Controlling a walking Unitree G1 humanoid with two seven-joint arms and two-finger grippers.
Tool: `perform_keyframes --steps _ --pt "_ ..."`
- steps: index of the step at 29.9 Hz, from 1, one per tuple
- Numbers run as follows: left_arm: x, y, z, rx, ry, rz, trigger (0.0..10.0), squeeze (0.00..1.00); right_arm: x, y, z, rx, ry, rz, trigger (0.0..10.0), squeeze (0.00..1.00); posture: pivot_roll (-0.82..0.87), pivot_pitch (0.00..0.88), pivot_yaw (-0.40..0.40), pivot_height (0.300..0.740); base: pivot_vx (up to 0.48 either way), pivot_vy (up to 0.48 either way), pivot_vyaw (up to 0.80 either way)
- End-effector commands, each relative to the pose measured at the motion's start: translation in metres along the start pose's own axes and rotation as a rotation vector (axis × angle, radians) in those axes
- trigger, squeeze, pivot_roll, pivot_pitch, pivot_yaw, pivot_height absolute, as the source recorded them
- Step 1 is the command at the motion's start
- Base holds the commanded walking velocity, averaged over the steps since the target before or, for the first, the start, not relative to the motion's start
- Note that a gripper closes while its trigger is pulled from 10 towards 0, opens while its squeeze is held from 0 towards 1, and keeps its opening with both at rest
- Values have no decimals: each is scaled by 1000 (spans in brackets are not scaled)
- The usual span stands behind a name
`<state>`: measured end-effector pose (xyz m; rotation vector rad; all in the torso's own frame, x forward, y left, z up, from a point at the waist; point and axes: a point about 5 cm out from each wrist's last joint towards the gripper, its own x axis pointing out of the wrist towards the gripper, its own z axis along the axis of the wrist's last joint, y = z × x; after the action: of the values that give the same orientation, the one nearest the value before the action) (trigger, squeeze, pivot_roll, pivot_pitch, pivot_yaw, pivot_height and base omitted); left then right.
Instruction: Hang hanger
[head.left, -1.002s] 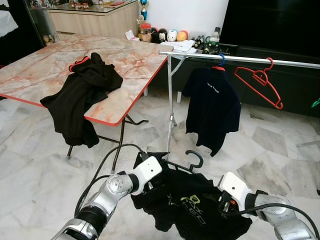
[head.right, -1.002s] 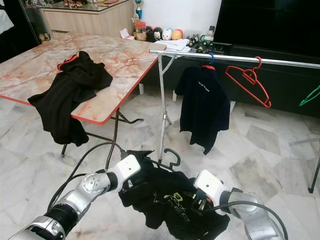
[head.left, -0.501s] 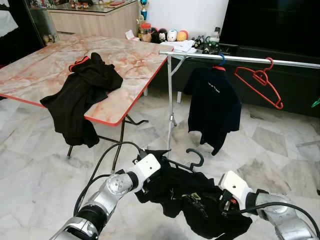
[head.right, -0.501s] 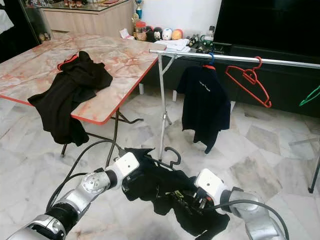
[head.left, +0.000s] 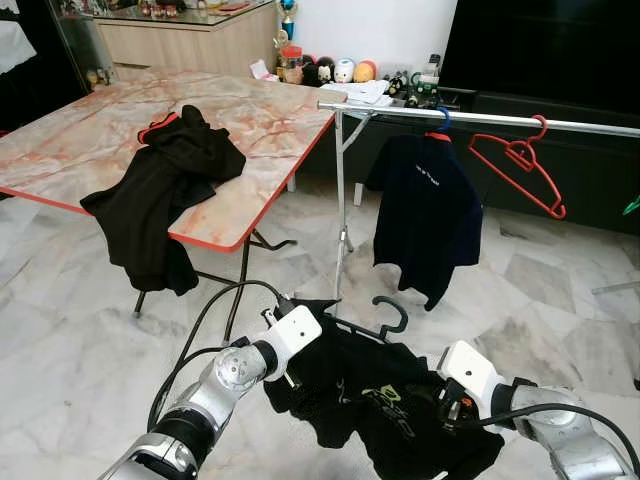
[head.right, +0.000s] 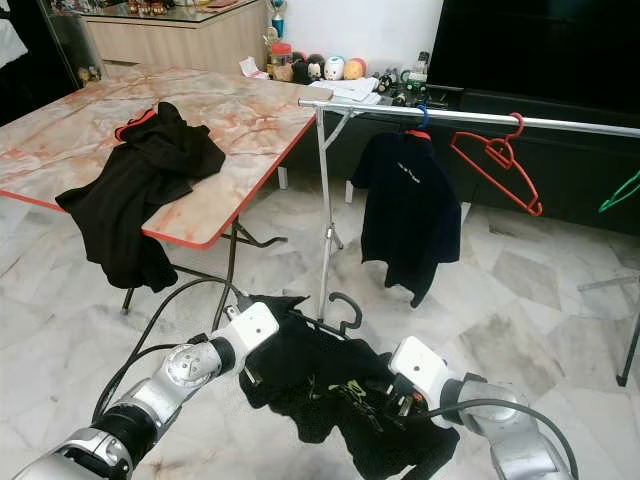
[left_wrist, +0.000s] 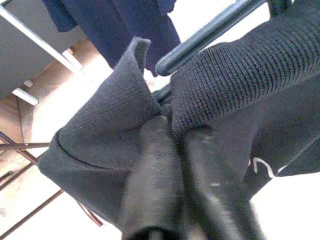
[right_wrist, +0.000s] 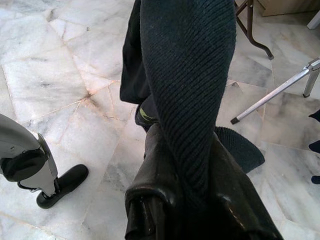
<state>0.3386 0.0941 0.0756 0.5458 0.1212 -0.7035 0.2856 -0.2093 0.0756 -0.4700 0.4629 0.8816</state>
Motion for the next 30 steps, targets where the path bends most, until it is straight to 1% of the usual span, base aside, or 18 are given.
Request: perform_keyframes --steps 1,6,8,9,11,12,13,16,17,19,21,22,23,24,26,27,28,30 --pt "0 5 0 7 7 14 0 0 -5 -7 9 -12 -40 -25 0 0 -81 34 35 740 0 0 0" --pt "0 5 0 7 8 8 0 0 -4 -6 1 -3 -3 -32 0 0 -81 34 35 740 0 0 0" --pt "-1 5 -1 7 5 5 0 0 -5 -5 -15 -27 96 -41 0 0 -81 37 35 740 0 0 0" --pt "-1 5 -1 7 5 5 0 0 -5 -5 -15 -27 96 -41 0 0 -81 37 35 740 0 0 0" --pt "-2 7 -2 4 6 18 0 0 -7 -2 -29 -31 177 -30 0 0 -78 39 33 740 0 0 0" --pt "-2 7 -2 4 6 18 0 0 -7 -2 -29 -31 177 -30 0 0 -78 39 33 740 0 0 0" --pt "-3 11 -2 0 6 34 0 0 -8 3 -40 -31 231 -3 0 0 -78 39 33 740 0 0 0" --pt "-4 16 -1 -18 -2 57 0 0 -9 12 -54 -27 298 33 0 0 -75 41 33 740 0 0 0" --pt "-4 16 0 -18 -2 57 0 0 -9 12 -54 -28 299 33 0 0 -75 41 33 740 0 0 0" --pt "-4 19 -2 -4 21 82 0 0 -9 12 -55 -19 296 25 0 0 -74 42 34 740 0 0 0" --pt "-8 28 -14 47 125 169 0 0 -10 10 -47 33 218 3 0 0 -74 43 35 740 0 0 0" --pt "-11 32 -19 55 165 201 0 0 -11 9 -43 51 180 -3 0 0 -76 44 35 740 0 0 0" --pt "-16 40 -28 72 234 271 0 0 -16 7 -38 79 131 -13 0 0 -78 45 36 740 0 0 0" --pt "-19 45 -32 81 263 305 0 0 -19 6 -36 88 116 -18 0 0 -78 45 36 740 0 0 0" --pt "-26 53 -41 158 347 350 0 0 -28 3 -33 101 73 -34 0 0 -77 48 36 740 0 0 0" --pt "-30 57 -45 169 388 377 0 0 -35 5 -28 110 16 -6 0 0 -79 48 37 740 0 0 0" --pt "-30 57 -45 169 388 377 0 0 -35 5 -28 110 16 -6 0 0 -79 48 37 740 0 0 0" --pt "-37 60 -55 176 474 405 0 0 -45 5 -26 122 -23 -5 0 0 -84 47 39 740 0 0 0"
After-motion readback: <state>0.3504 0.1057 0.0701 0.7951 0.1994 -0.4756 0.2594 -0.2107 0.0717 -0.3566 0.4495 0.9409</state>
